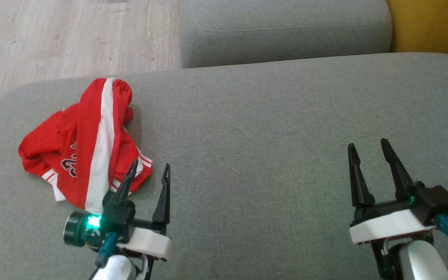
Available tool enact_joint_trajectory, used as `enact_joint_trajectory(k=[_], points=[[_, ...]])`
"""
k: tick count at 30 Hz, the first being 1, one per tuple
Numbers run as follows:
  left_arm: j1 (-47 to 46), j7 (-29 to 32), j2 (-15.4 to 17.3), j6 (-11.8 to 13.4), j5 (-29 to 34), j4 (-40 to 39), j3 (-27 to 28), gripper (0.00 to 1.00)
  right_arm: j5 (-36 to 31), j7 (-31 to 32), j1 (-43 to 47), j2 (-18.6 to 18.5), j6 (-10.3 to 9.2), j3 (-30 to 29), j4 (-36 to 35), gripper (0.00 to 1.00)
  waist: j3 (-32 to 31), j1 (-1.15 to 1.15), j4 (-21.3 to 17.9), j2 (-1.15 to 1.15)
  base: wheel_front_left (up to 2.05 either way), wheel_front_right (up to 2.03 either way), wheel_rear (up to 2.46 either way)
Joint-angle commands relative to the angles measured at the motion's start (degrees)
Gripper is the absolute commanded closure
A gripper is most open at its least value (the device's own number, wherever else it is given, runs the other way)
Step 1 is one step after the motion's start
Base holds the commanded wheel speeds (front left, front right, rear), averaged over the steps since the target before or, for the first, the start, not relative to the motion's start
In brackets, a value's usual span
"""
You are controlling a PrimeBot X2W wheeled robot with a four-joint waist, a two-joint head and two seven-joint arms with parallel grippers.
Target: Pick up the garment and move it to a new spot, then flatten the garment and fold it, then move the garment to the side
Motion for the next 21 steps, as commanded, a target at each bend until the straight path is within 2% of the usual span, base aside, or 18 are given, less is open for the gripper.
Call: enact_joint_trajectory(k=[1, 9, 13, 21], points=[[-3.7, -0.9, 1.2, 0.5, 1.6, -1.7, 0.8, 0.00, -2.0, -0.9, -1.3, -0.5, -0.03, 1.4, -2.6, 0.00, 0.0, 0.00, 0.0, 0.00, 0.00, 0.00, 0.00], [-4.0, -2.3, 1.4, 1.7, 4.9, -1.9, -0.5, 0.00, -3.3, -2.2, -0.8, -0.5, -0.04, 0.8, -2.8, 0.00, 0.1, 0.00, 0.3, 0.00, 0.00, 0.00, 0.00], [-3.2, -3.0, 0.3, 1.7, 4.3, -2.9, 1.1, 0.00, -2.7, -2.9, -0.4, -0.5, -0.04, 0.3, -2.6, 0.00, 0.1, 0.00, 0.6, 0.00, 0.00, 0.00, 0.00], [-0.5, -4.3, -2.1, -0.4, 5.1, -3.2, 6.4, 0.00, 2.3, -4.3, 0.2, -0.5, -0.04, -0.3, 0.2, 0.00, 0.1, 0.00, 1.2, 0.00, 0.00, 0.00, 0.00]])
